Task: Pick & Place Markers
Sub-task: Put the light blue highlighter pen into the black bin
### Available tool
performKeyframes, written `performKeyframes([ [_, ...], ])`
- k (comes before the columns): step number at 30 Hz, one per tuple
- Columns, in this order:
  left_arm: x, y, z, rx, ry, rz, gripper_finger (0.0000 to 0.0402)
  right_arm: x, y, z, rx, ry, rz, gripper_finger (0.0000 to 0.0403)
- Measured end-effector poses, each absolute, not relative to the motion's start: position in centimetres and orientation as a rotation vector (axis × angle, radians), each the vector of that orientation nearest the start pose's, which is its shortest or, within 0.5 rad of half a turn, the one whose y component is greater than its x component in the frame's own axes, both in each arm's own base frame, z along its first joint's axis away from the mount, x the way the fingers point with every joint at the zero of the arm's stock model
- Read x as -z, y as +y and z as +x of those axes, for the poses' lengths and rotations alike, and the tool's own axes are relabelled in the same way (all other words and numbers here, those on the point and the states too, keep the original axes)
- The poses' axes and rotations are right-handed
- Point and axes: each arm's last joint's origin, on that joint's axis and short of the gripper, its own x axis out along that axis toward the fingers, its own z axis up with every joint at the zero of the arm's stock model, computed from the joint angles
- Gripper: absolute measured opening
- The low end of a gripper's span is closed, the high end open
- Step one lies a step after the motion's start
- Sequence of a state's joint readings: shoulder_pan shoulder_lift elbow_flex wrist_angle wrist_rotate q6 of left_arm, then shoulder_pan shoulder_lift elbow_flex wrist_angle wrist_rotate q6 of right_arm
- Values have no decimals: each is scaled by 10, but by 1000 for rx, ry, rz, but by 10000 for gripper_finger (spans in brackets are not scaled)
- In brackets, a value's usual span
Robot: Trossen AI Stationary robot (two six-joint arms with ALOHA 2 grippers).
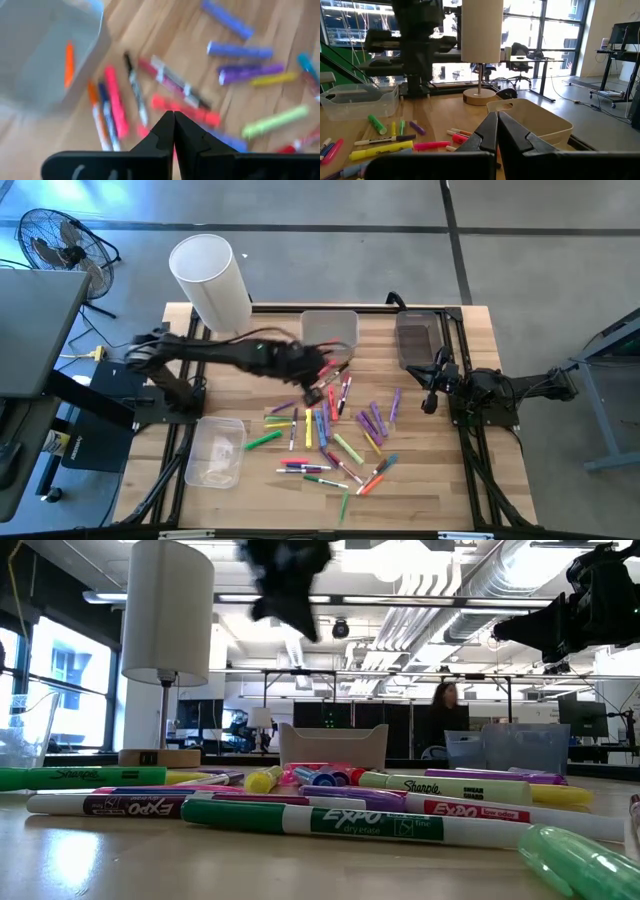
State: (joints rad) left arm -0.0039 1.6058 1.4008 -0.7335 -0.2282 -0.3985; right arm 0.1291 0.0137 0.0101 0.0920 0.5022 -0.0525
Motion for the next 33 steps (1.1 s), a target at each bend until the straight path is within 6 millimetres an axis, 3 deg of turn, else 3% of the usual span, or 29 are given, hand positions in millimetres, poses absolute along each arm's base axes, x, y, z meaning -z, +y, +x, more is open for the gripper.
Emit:
performKeyframes([
  [10,-279,-30,269,-498,796,-300,0,-174,-2,95,371,-71,-24,0],
  [22,-266,-31,209,-480,717,-295,0,-176,0,98,347,-93,118,0],
  [27,-257,-27,189,-443,651,-281,0,-197,0,105,420,-54,130,0],
  [33,-243,-17,167,-420,596,-269,0,-244,2,135,528,91,125,0],
])
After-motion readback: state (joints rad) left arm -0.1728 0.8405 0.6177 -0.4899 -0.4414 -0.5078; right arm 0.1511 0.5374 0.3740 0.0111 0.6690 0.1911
